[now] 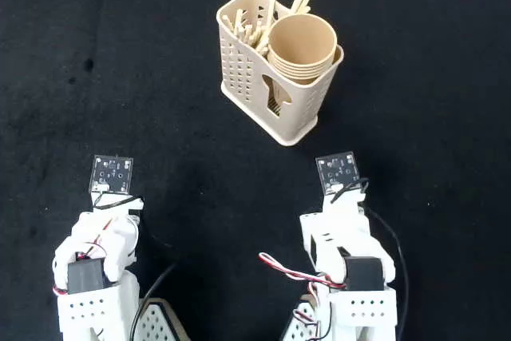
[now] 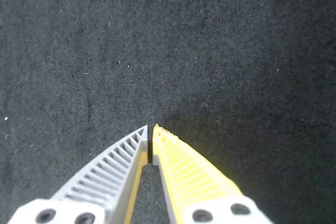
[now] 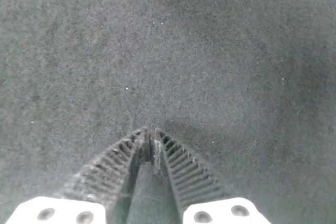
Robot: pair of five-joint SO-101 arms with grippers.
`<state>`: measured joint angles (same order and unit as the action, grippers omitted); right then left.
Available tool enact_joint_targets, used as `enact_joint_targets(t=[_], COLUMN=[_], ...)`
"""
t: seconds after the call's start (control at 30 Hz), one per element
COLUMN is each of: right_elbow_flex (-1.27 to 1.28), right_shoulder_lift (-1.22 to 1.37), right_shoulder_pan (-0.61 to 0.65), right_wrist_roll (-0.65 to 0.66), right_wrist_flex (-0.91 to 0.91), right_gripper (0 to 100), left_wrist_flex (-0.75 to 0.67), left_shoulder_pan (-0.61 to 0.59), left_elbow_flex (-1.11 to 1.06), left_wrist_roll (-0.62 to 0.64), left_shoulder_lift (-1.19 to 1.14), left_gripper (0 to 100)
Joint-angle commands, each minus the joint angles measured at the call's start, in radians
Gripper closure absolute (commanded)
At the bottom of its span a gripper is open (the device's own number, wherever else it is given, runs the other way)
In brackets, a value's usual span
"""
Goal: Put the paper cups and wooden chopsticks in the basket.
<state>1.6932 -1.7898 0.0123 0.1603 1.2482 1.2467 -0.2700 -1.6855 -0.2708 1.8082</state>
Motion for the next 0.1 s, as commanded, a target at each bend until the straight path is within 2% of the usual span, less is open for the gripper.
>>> enact_joint_targets(t=[0.0, 0.07], right_elbow_flex=[-0.004, -0.004], right_shoulder_lift=[-0.004, -0.004], right_shoulder_pan=[0.008, 0.008], right_wrist_roll=[0.005, 0.005], right_wrist_flex=[0.005, 0.005], right_gripper=[98.5, 98.5], left_wrist_flex=[0.006, 0.006], left_shoulder_pan=[0.004, 0.004], left_elbow_flex=[-0.015, -0.015], left_wrist_roll=[-0.011, -0.011], left_shoulder_lift=[0.011, 0.011], left_gripper=[97, 97])
